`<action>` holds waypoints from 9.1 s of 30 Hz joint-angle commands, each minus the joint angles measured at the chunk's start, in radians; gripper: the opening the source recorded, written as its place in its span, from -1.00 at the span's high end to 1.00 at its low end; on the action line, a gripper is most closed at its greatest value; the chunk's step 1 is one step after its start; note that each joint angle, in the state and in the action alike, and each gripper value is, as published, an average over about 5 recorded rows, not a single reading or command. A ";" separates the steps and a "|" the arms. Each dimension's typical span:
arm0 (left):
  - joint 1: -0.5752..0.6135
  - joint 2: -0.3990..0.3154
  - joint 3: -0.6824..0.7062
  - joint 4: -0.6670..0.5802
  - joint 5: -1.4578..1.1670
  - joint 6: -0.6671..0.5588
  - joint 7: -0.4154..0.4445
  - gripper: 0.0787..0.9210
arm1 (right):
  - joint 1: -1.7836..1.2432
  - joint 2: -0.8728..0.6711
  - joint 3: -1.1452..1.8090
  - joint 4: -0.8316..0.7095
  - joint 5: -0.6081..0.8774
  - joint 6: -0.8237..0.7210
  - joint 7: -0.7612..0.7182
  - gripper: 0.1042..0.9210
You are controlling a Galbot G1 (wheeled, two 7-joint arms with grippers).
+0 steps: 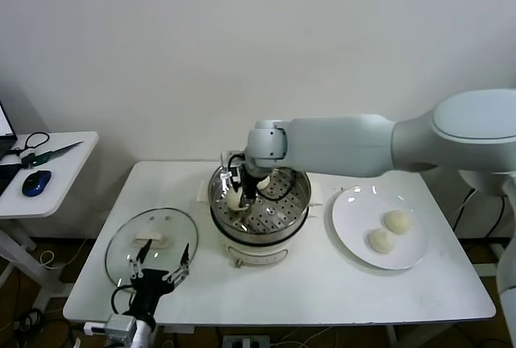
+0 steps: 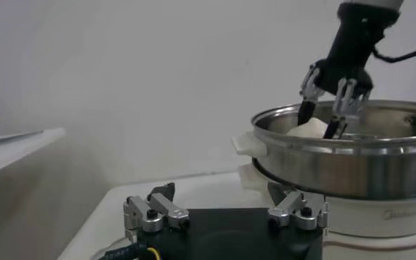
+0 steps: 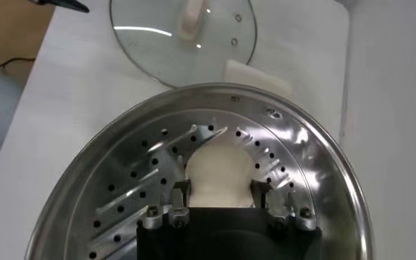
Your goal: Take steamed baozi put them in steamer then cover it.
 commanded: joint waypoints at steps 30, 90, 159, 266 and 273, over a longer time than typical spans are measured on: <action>0.021 0.004 -0.011 -0.021 -0.015 -0.010 -0.001 -0.77 | 0.345 -0.609 -0.224 0.179 -0.099 0.271 -0.363 -0.76; 0.043 -0.002 -0.026 -0.024 -0.018 -0.018 -0.004 -0.77 | -0.377 -0.708 0.216 -0.075 -0.589 0.247 -0.279 -0.48; 0.015 -0.009 -0.025 -0.063 0.003 0.015 0.000 -0.77 | 0.009 -0.169 0.051 0.212 -1.018 0.962 -0.313 -0.38; -0.009 0.016 -0.041 -0.037 -0.036 0.006 0.005 -0.77 | -0.440 -0.579 0.493 -0.522 -0.754 0.567 -0.499 -0.39; -0.011 0.018 -0.034 -0.041 -0.034 0.008 0.006 -0.77 | 0.004 -0.601 0.081 -0.306 -0.479 0.554 -0.520 -0.35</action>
